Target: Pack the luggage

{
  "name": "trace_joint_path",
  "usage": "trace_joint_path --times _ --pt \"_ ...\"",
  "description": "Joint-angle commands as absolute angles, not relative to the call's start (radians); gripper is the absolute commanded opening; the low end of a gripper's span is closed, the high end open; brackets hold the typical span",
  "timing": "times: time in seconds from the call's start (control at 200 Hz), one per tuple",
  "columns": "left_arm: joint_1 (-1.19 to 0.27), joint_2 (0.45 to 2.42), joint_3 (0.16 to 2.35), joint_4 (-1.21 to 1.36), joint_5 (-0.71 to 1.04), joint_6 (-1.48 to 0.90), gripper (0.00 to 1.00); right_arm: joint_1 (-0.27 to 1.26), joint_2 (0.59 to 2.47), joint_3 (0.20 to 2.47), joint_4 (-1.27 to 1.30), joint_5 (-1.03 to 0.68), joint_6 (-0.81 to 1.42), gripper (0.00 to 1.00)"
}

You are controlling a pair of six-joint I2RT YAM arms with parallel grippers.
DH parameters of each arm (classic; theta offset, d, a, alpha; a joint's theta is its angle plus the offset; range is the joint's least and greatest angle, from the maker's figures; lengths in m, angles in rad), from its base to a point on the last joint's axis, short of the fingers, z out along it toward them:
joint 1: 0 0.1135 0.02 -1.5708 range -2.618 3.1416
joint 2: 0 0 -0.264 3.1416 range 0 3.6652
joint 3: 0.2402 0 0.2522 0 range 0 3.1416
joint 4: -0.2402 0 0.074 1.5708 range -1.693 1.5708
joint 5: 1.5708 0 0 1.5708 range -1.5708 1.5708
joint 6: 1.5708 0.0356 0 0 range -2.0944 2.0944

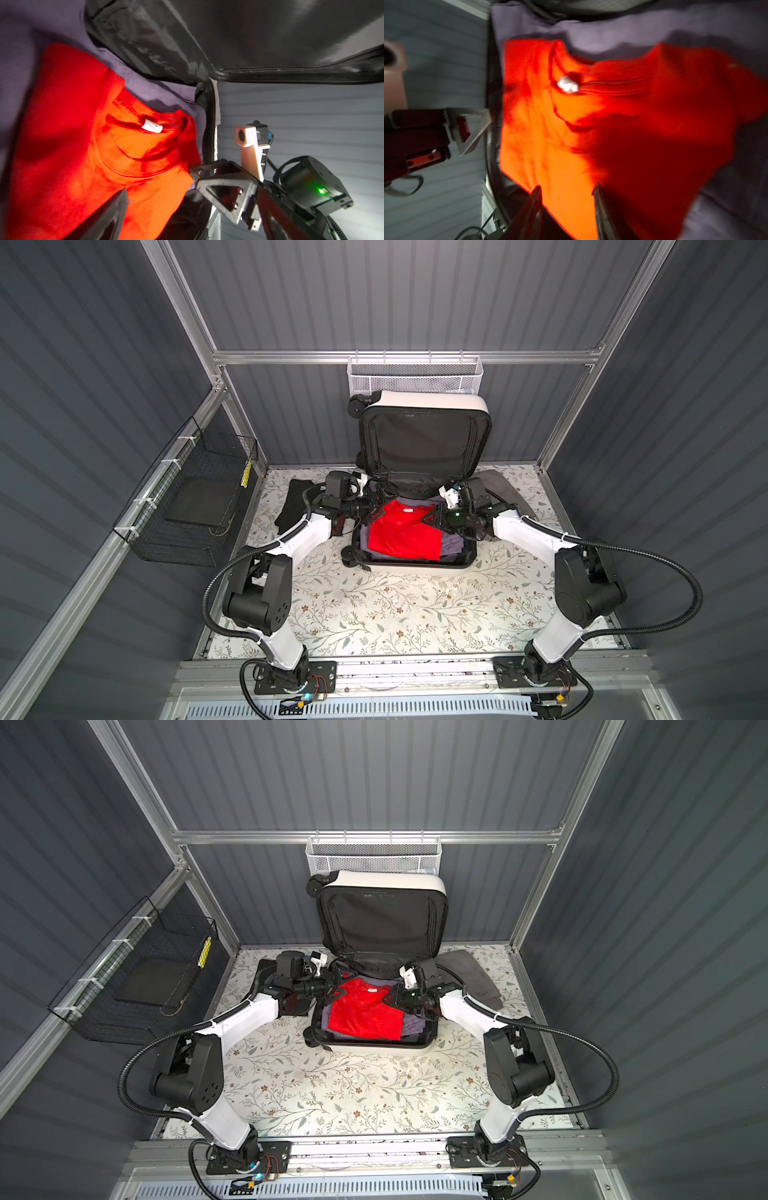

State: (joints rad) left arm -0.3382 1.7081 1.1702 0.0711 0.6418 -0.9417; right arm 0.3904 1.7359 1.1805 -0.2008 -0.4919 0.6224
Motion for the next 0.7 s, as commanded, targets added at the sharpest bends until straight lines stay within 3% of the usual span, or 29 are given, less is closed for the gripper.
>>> trace_joint_path --times 0.0,0.26,0.695 --pt "-0.342 1.733 1.136 0.115 0.630 -0.923 1.00 0.345 1.775 1.160 -0.181 -0.448 0.640 0.44" --pt "-0.349 1.749 1.108 0.132 0.626 -0.927 1.00 0.301 1.817 1.233 -0.249 -0.459 0.596 0.46" --pt "-0.371 1.710 1.195 0.071 0.624 -0.881 1.00 0.369 1.643 1.203 -0.244 -0.511 0.630 0.46"
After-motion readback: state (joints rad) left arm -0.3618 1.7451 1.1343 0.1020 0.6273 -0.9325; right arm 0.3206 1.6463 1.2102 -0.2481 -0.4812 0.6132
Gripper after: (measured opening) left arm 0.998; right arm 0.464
